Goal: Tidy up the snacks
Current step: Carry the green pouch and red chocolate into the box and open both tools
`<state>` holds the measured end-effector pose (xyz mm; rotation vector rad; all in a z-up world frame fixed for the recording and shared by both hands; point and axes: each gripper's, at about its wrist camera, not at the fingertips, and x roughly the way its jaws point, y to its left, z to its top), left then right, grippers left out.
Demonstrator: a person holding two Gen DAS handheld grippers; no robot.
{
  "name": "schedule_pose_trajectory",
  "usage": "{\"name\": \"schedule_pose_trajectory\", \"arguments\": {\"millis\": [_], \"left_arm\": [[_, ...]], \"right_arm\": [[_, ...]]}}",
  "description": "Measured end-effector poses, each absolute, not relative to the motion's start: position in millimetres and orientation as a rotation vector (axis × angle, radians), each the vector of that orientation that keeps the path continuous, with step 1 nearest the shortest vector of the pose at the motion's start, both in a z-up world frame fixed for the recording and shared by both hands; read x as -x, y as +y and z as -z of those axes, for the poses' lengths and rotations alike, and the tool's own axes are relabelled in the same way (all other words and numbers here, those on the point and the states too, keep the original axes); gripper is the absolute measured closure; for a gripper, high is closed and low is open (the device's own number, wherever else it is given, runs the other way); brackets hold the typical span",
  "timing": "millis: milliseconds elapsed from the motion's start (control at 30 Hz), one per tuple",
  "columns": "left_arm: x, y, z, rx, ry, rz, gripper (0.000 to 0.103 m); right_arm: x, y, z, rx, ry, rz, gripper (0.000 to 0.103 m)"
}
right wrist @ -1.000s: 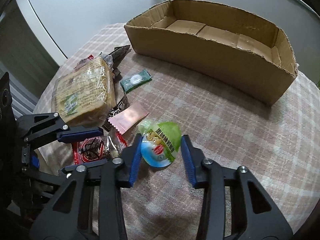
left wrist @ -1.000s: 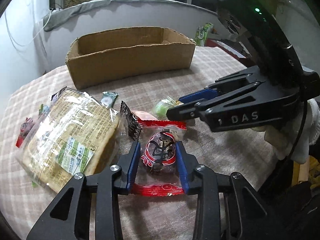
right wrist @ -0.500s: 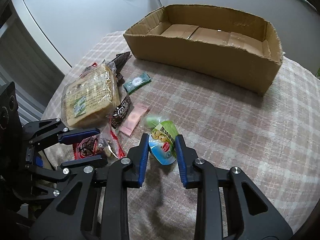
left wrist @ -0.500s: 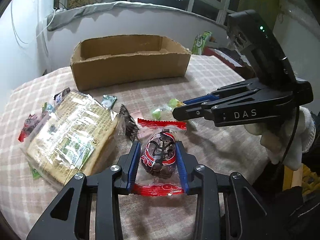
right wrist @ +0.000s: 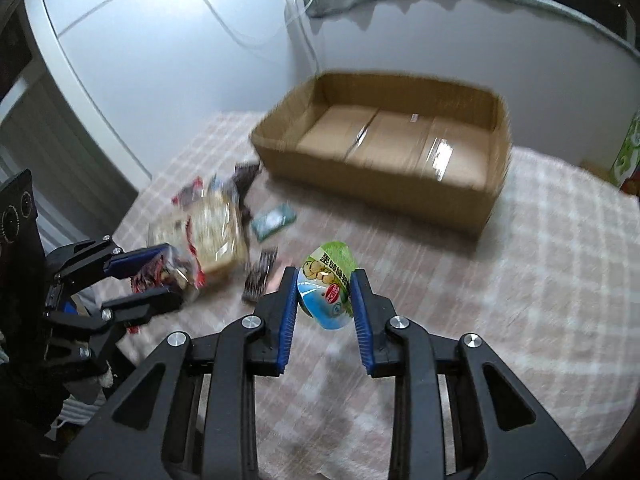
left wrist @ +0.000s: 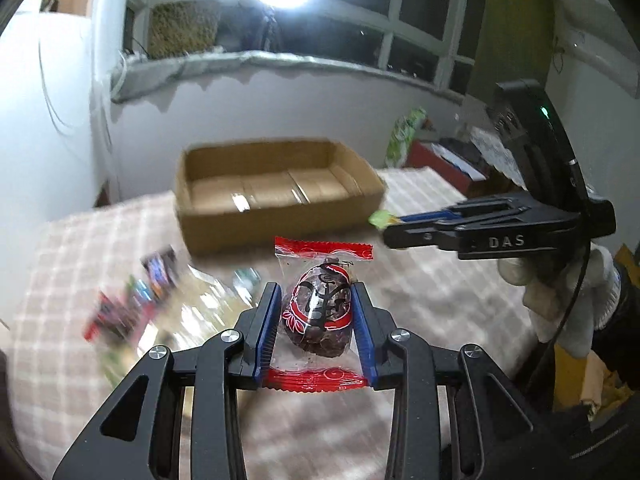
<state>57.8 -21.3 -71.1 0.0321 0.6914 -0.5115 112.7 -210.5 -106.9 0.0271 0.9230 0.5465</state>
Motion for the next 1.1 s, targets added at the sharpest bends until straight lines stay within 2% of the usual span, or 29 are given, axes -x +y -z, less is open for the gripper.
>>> {"name": "schedule_pose_trajectory", "arguments": {"millis": [267, 500, 733, 1100], "left_arm": [[-102, -2, 32, -0.010, 0.625, 0.456, 0.070], [-143, -10, 21, -0.041, 0.627, 0.430, 0.070], [-192, -31, 35, -0.072, 0.692, 0.417, 0.070], [-243, -46, 73, -0.018, 0.828, 0.409, 0.070]], "right_arm": [[-147, -228, 65, -0.030, 0.815, -0.467, 0.076], [-185, -229, 50, -0.016, 0.777, -0.410, 0.076], [-233, -225, 55, 0.006, 0.791, -0.345, 0.076], [-285, -225, 94, -0.006, 0.879, -0.292, 0.076]]}}
